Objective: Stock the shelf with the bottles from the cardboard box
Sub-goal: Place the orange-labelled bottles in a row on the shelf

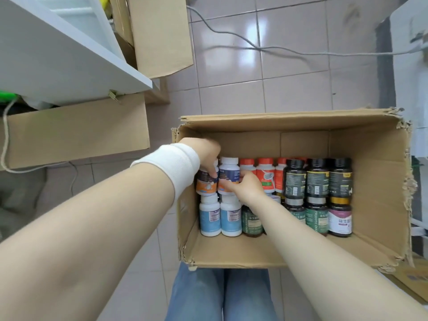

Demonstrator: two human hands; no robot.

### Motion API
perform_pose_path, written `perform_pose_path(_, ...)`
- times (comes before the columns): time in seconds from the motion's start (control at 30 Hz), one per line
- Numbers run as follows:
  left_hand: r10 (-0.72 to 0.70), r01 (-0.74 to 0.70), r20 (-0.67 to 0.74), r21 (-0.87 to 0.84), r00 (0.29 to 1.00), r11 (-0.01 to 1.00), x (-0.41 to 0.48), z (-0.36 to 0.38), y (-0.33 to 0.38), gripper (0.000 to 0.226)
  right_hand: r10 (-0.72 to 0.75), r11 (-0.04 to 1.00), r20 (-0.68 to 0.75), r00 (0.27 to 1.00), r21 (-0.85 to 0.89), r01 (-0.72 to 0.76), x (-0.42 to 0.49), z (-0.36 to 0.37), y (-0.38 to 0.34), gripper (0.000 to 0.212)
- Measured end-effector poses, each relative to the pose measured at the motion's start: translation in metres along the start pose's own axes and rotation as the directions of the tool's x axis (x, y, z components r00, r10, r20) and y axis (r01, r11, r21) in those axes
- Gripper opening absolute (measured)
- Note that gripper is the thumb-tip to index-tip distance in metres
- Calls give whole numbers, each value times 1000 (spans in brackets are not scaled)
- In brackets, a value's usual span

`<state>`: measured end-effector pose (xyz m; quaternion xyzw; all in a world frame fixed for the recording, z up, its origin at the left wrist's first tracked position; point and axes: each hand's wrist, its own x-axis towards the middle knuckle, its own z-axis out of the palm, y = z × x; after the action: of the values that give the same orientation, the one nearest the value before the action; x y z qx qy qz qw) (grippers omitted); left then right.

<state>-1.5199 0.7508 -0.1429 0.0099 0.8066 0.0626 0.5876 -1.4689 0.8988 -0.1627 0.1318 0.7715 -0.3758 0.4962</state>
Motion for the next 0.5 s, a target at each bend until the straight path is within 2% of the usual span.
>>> perform_pose_path(0.13, 26, -50, -127, -194, 992, 980, -15, 2, 4, 60, 2, 994, -12, 1000, 112, -1, -17, -28, 1, 24)
perform_pose_path(0.23, 72, -171, -263, -378, 962, 910, -41, 3, 9, 62, -9, 982, -4, 1000, 187, 10, -39, -56, 7, 25)
perform_pose_path(0.37, 123, -341, -364, -629, 923, 698, -100, 1, 22, 61, 25, 953, -27, 999, 302, -16, -91, -90, 13, 49)
perform_pose_path(0.43, 138, -409, -408, -710, 902, 573, -134, 2, 34, 58, 19, 928, -60, 998, 371, 4, -127, -103, 15, 51)
perform_pose_path(0.5, 158, -463, -448, -732, 880, 500, -169, 4, 47, 51, 8, 908, -110, 994, 417, 39, -172, -110, 17, 49)
